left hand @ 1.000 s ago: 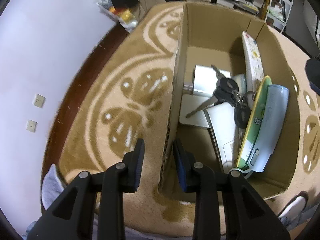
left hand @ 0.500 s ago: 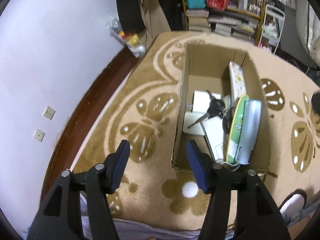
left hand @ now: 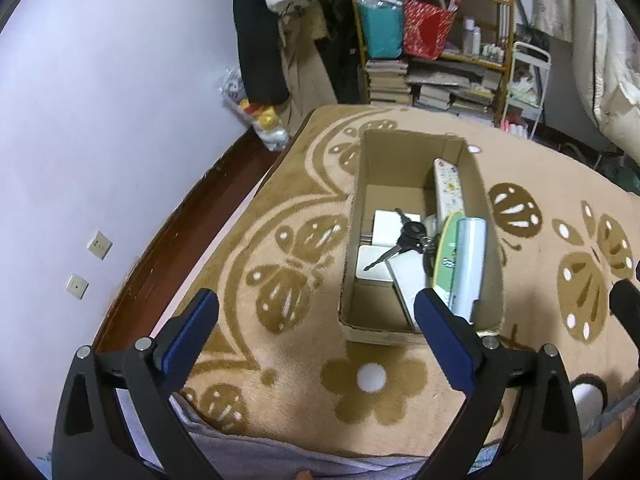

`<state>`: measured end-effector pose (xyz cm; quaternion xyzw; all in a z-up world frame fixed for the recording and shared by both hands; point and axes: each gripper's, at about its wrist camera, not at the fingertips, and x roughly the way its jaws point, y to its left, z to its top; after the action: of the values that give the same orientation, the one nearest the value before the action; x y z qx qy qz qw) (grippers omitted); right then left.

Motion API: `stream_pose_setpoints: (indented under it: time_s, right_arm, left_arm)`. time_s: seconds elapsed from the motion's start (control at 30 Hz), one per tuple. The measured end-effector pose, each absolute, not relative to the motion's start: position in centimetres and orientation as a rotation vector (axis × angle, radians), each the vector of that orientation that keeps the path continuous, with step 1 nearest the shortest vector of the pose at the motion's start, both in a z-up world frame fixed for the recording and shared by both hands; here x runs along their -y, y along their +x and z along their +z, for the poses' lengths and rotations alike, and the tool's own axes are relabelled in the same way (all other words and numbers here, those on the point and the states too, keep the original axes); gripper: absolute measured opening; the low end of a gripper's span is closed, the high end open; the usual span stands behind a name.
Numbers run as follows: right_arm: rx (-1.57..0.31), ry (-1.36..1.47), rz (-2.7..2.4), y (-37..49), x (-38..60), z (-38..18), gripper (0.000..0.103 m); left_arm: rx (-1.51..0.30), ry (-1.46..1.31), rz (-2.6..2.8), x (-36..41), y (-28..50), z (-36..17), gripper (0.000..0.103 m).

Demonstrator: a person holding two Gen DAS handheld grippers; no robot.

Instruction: Organize rigid objects

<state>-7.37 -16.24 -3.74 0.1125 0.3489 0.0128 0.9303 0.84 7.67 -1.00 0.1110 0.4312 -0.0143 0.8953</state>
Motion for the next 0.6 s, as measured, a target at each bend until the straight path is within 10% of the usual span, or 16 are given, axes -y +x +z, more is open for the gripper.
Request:
stream_pose_setpoints:
  time_s: [0.6]
  right_arm:
    - [-0.673,0.197,-0.027,-10.5,16.9,-4.6,0.103]
  left_arm:
    - [-0.735,0.272,-0.039,-7.2,-4.5,0.7,0.098]
